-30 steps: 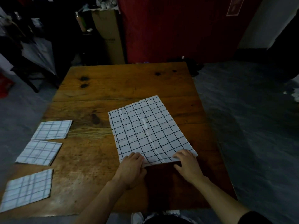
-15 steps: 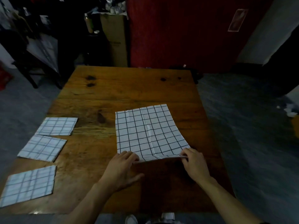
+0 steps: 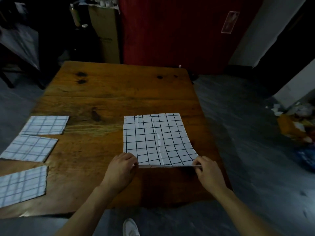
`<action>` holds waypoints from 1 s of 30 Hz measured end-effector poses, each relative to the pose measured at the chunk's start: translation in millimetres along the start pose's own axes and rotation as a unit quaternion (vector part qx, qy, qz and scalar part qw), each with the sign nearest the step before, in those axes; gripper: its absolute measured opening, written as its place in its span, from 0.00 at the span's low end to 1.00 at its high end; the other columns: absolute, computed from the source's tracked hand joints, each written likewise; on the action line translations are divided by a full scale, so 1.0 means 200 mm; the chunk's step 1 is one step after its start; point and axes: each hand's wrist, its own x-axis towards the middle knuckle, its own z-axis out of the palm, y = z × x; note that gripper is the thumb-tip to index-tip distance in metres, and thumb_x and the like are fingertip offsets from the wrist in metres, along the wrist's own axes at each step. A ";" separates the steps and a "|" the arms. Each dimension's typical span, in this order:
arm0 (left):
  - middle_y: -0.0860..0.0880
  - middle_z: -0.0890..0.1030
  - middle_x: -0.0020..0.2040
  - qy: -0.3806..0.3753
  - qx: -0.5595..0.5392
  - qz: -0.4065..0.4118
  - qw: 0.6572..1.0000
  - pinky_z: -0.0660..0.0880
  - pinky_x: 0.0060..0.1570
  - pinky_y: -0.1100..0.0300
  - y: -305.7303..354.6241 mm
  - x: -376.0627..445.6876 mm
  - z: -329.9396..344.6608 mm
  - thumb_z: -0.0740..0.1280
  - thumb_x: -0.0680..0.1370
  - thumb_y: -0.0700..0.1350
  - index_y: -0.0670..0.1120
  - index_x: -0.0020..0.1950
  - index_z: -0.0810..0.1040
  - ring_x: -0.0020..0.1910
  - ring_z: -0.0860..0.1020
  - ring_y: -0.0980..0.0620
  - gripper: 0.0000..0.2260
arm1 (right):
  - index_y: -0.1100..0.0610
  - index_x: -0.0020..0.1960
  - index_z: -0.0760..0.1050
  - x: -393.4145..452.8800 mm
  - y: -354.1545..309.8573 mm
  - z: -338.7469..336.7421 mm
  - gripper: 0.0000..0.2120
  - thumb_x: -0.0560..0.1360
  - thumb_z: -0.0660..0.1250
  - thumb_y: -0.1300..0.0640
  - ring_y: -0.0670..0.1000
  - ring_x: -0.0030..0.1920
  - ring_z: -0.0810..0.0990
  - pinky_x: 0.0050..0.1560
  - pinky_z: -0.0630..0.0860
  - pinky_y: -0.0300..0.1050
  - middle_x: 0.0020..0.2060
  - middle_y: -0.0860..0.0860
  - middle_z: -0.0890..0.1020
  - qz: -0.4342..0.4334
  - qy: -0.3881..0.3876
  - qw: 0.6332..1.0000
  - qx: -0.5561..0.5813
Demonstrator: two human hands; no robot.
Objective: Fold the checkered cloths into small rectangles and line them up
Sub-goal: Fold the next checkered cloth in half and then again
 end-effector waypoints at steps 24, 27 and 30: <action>0.58 0.78 0.41 0.020 -0.015 -0.114 0.993 0.77 0.37 0.54 0.33 -0.43 -0.06 0.73 0.74 0.43 0.52 0.43 0.81 0.39 0.76 0.58 0.04 | 0.49 0.48 0.77 -0.37 0.20 -0.12 0.03 0.75 0.69 0.54 0.41 0.45 0.77 0.45 0.79 0.43 0.43 0.42 0.77 -0.129 -0.032 0.985 0.113; 0.59 0.78 0.41 0.020 -0.029 -0.103 0.994 0.74 0.37 0.65 0.28 -0.29 -0.10 0.73 0.75 0.42 0.52 0.44 0.82 0.39 0.75 0.63 0.05 | 0.50 0.48 0.77 -0.25 0.14 -0.17 0.03 0.75 0.70 0.56 0.41 0.44 0.76 0.44 0.78 0.41 0.42 0.42 0.76 -0.114 -0.001 0.988 0.106; 0.57 0.79 0.42 0.034 -0.053 -0.099 0.993 0.73 0.38 0.63 0.18 -0.12 -0.15 0.71 0.75 0.43 0.53 0.44 0.81 0.40 0.75 0.61 0.04 | 0.50 0.48 0.77 -0.11 0.07 -0.21 0.04 0.75 0.70 0.57 0.41 0.43 0.75 0.43 0.75 0.38 0.42 0.43 0.76 -0.103 0.027 0.990 0.088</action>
